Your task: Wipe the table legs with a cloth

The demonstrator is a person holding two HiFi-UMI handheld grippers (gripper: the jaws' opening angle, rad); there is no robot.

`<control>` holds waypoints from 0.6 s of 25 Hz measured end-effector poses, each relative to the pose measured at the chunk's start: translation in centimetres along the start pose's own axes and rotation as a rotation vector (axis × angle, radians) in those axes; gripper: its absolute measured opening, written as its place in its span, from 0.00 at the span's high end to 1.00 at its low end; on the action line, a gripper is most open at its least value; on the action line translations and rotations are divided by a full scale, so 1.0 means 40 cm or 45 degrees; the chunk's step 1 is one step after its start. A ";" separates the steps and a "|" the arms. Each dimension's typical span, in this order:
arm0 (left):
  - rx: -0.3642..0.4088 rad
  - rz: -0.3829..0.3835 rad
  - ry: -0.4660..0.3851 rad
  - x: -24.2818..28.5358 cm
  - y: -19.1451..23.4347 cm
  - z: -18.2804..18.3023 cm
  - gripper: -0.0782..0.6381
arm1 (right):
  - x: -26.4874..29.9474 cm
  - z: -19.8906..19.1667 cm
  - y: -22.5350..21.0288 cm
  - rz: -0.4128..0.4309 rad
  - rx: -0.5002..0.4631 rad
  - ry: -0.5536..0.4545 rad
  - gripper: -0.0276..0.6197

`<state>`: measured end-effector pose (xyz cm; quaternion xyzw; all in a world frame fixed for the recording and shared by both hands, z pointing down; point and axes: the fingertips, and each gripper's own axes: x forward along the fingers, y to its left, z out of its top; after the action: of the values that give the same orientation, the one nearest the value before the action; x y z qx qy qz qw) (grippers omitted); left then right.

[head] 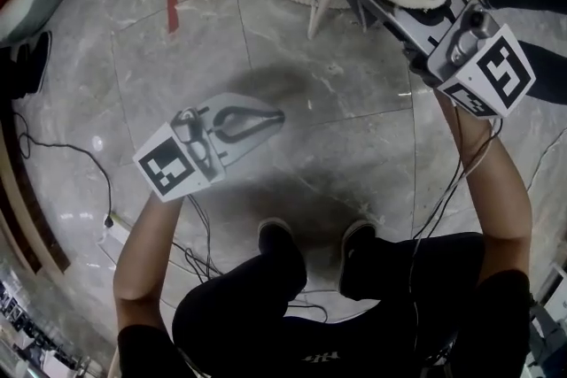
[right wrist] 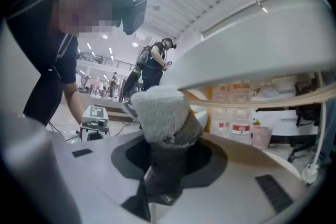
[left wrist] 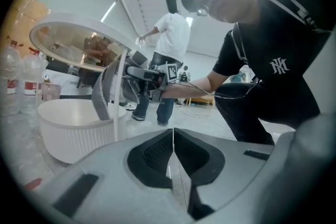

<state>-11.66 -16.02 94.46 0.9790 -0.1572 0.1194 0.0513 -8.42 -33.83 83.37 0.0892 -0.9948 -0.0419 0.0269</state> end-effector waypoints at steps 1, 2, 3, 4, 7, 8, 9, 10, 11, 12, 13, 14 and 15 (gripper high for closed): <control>0.008 -0.007 -0.001 0.005 -0.005 0.005 0.88 | 0.001 -0.004 0.005 0.011 -0.013 -0.016 0.77; 0.018 -0.013 -0.002 0.008 -0.007 0.009 0.88 | 0.003 -0.009 0.010 0.024 -0.035 -0.025 0.78; 0.023 -0.017 -0.004 0.010 -0.007 0.009 0.88 | 0.007 -0.017 0.014 0.037 -0.060 -0.023 0.78; 0.020 -0.019 -0.006 0.012 -0.006 0.008 0.88 | 0.011 -0.033 0.017 0.052 -0.072 -0.012 0.78; -0.005 -0.023 -0.006 0.016 -0.002 -0.007 0.88 | 0.023 -0.142 0.024 0.097 -0.034 0.093 0.78; -0.015 -0.022 -0.004 0.017 -0.001 -0.012 0.88 | 0.027 -0.192 0.028 0.106 -0.009 0.137 0.78; -0.023 -0.021 -0.001 0.017 -0.001 -0.016 0.88 | 0.030 -0.242 0.034 0.110 0.021 0.175 0.78; -0.028 -0.021 0.001 0.018 -0.003 -0.019 0.88 | 0.031 -0.290 0.039 0.110 0.055 0.202 0.78; -0.030 -0.021 0.002 0.018 -0.005 -0.022 0.88 | 0.033 -0.336 0.043 0.103 0.094 0.220 0.78; -0.031 -0.022 0.006 0.018 -0.007 -0.026 0.88 | 0.034 -0.379 0.045 0.091 0.135 0.234 0.78; -0.035 -0.022 0.011 0.017 -0.010 -0.032 0.88 | 0.037 -0.420 0.047 0.076 0.175 0.246 0.78; -0.041 -0.021 0.017 0.014 -0.013 -0.039 0.88 | 0.040 -0.457 0.049 0.061 0.209 0.257 0.78; -0.049 -0.019 0.023 0.010 -0.016 -0.047 0.88 | 0.044 -0.491 0.052 0.048 0.234 0.268 0.78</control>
<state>-11.51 -15.27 96.33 0.9778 -0.1518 0.1247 0.0724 -9.31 -33.64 103.18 0.0764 -0.9876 0.0595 0.1236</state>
